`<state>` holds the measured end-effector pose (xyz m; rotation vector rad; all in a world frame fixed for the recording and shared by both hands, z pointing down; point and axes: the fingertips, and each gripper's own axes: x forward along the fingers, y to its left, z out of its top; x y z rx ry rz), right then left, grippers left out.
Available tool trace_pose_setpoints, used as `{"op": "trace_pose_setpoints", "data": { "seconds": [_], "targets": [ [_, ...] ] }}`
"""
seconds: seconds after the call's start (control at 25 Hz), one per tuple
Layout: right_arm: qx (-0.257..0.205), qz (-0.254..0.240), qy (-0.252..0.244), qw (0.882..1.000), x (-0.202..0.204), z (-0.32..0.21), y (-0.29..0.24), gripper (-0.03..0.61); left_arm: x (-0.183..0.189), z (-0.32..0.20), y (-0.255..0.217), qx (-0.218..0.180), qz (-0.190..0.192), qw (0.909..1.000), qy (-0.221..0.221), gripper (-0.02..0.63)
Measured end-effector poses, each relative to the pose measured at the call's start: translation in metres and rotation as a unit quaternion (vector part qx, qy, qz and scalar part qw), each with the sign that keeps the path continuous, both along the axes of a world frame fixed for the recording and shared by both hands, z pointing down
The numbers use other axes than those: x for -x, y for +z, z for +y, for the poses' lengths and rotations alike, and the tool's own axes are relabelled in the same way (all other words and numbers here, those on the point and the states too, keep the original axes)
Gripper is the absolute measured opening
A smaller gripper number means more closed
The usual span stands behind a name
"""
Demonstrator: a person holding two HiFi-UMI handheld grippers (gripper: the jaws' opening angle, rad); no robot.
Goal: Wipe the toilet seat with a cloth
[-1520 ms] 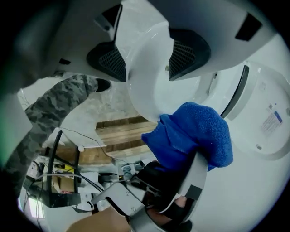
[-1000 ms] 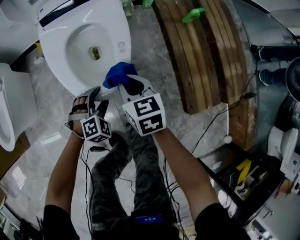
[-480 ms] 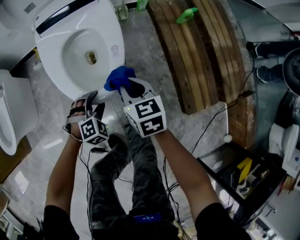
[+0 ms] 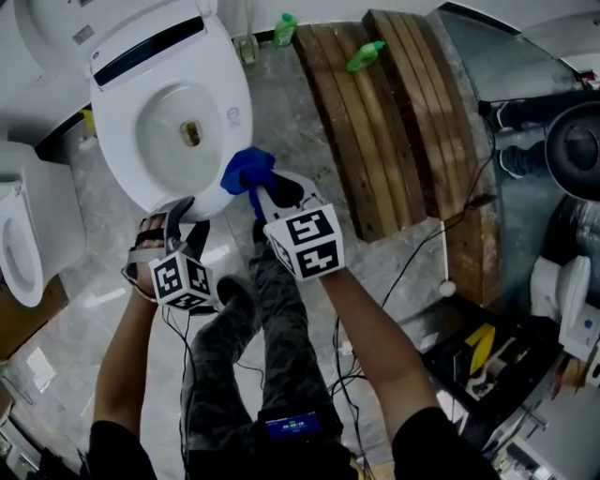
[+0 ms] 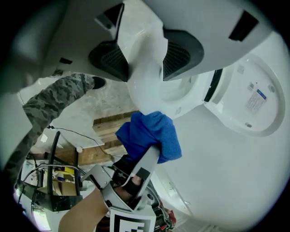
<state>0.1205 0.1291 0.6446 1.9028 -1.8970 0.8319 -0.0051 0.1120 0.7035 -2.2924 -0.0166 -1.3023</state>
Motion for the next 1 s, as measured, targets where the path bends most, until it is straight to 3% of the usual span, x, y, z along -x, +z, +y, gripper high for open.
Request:
{"op": "trace_pose_setpoints", "data": {
  "seconds": [0.44, 1.0],
  "targets": [
    [-0.046, 0.024, -0.011, 0.999, -0.008, -0.021, -0.116, 0.061, -0.006, -0.029, -0.147, -0.046, 0.072, 0.9962, -0.016, 0.247],
    [-0.113, 0.046, -0.037, 0.992, -0.025, -0.096, -0.277, 0.061, -0.021, -0.104, -0.289, -0.085, 0.113, 0.9870, -0.076, 0.230]
  ]
}}
